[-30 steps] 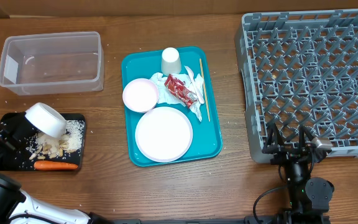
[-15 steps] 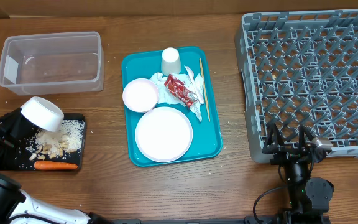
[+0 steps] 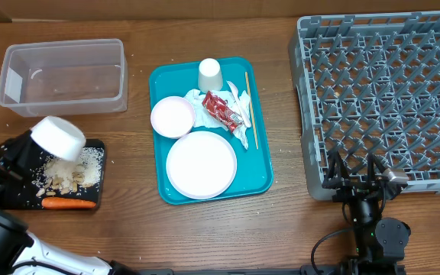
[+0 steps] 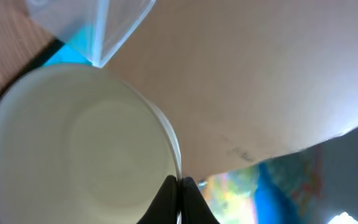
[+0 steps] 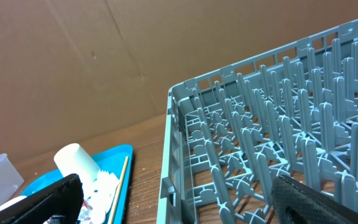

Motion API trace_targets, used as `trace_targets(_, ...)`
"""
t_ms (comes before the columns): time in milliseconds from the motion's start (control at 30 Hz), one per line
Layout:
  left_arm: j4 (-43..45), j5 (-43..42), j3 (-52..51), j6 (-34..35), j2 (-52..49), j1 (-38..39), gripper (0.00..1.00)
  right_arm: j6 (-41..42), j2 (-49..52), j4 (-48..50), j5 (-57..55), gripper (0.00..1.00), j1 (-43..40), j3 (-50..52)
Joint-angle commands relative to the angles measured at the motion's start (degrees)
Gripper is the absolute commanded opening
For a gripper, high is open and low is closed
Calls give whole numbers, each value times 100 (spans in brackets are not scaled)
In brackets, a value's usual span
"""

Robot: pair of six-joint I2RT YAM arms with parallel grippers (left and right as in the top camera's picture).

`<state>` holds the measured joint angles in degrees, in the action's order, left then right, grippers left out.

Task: Sort waste into correct bins and load items into the dishwasher rack
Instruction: 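Carry the emptied bowl back and set it on the teal tray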

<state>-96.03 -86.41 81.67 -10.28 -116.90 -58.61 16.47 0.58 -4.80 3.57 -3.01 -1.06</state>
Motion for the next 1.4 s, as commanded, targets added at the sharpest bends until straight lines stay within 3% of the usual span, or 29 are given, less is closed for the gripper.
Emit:
trace_targets(0,-87,-94,446,-1200,586,509,4,-22,-42,20,-70,100,-39,59)
trace_targets(233,-59,-13,1858,-1196,1399,1969,4,-22,-42,20,-70,100,-39,59)
trace_targets(333,452,461,2743,-588,1408,2710,4,-22,-42,20,-70,100,-39,59)
trace_targets(433,1423,1827,3311,935,1408,3423,4,-22,-42,20,-70,100,-39,59)
trace_targets(567,2247,5049,3897,2262,1408,4548,4,-22,-42,20,-70,100,-39,59)
trace_targets(600,2468,6332,3998,2616,1408,5027,4,-20,-42,20,-70,100,-39,59)
trace_targets(733,3123,8050,3991,2896,1349,5976,4,-22,-42,20,-70,100,-39,59)
trace_targets(833,3571,8509,3989,2844,1141,6697,4,-22,-42,20,-70,100,-39,59)
trace_targets(1033,3853,9969,3989,2855,529,7235,4,-22,-42,20,-70,100,-39,59)
trace_targets(1367,3976,9182,3989,2850,-817,7252,4,-22,-42,20,-70,100,-39,59)
